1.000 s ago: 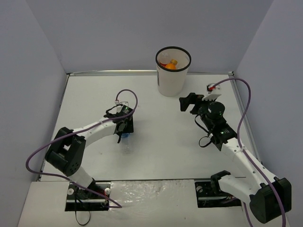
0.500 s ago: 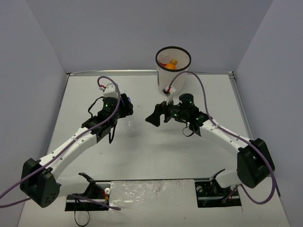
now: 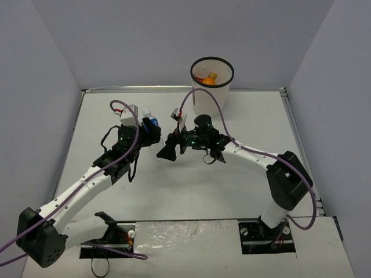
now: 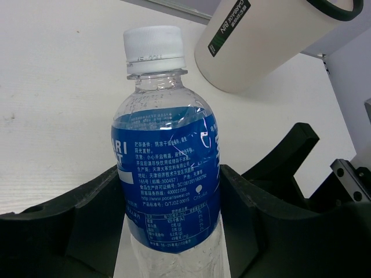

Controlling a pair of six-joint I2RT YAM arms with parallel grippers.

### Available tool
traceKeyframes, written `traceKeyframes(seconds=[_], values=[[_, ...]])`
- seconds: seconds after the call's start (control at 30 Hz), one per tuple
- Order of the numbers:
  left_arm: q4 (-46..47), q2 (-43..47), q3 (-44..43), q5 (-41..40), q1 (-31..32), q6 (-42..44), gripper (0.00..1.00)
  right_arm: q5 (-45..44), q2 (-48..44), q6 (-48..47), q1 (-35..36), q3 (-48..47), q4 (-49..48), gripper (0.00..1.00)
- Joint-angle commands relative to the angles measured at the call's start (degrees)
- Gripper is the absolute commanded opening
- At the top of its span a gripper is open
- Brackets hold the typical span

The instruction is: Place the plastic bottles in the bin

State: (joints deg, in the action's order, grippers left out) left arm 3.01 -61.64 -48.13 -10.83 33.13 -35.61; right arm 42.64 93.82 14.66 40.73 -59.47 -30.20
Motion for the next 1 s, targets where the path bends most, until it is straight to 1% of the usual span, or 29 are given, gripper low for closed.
traceKeyframes(seconds=[0.0,0.07,0.13,0.2,0.27,0.37,0.4,0.43,0.5,0.53,0.57,0.67,0.77,0.87,0.97], values=[[7.95,2.91,-1.71,3.08,0.88,-1.91,0.43,-1.59,3.57,4.84,0.48,-4.33,-11.45,0.98],[8.22,2.93,-1.62,3.35,0.88,-1.83,0.45,-0.76,4.32,6.03,0.49,-4.59,-13.81,0.84],[8.32,2.77,-1.62,3.04,0.96,-2.07,0.46,-0.23,5.09,7.79,0.49,-4.69,-15.78,0.71],[8.77,2.54,-1.55,2.74,0.97,-2.38,0.46,3.20,5.83,9.42,0.59,-4.83,-19.50,0.74],[8.90,1.94,-1.85,2.70,0.97,-2.67,0.46,4.30,6.77,10.66,0.75,-5.53,-20.50,0.71],[8.54,1.72,-2.43,3.09,1.05,-2.34,0.47,3.05,7.07,10.62,0.83,-5.92,-19.68,0.54],[8.18,1.84,-2.61,3.03,0.99,-2.22,0.51,2.26,6.95,10.32,0.77,-5.86,-19.31,0.48],[7.87,1.97,-2.72,2.89,0.97,-2.13,0.58,1.50,6.83,10.12,0.70,-5.76,-18.95,0.43],[7.25,2.29,-2.87,2.51,0.98,-1.94,0.77,0.03,6.57,9.85,0.52,-5.51,-18.32,0.34],[6.81,2.56,-2.96,2.24,1.02,-1.67,0.88,-0.55,6.26,9.76,0.30,-5.24,-18.32,0.30],[6.32,2.80,-3.07,1.96,1.04,-1.43,0.96,-1.28,5.94,9.68,0.05,-4.92,-18.22,0.27],[3.31,3.52,-4.14,0.00,1.03,-0.53,0.97,-3.98,4.62,9.56,-1.77,-3.57,-17.34,0.21],[0.34,4.30,-5.39,-3.61,0.90,0.40,0.97,-5.40,3.53,9.20,-4.36,-2.64,-15.34,0.20],[-5.69,5.06,-7.84,-8.00,0.86,0.94,0.97,-8.93,1.69,6.59,-7.54,-2.71,-11.07,0.20],[-9.62,5.21,-10.34,-11.77,0.79,1.85,0.97,-14.33,-0.42,1.04,-10.96,-4.55,-3.71,0.20]])
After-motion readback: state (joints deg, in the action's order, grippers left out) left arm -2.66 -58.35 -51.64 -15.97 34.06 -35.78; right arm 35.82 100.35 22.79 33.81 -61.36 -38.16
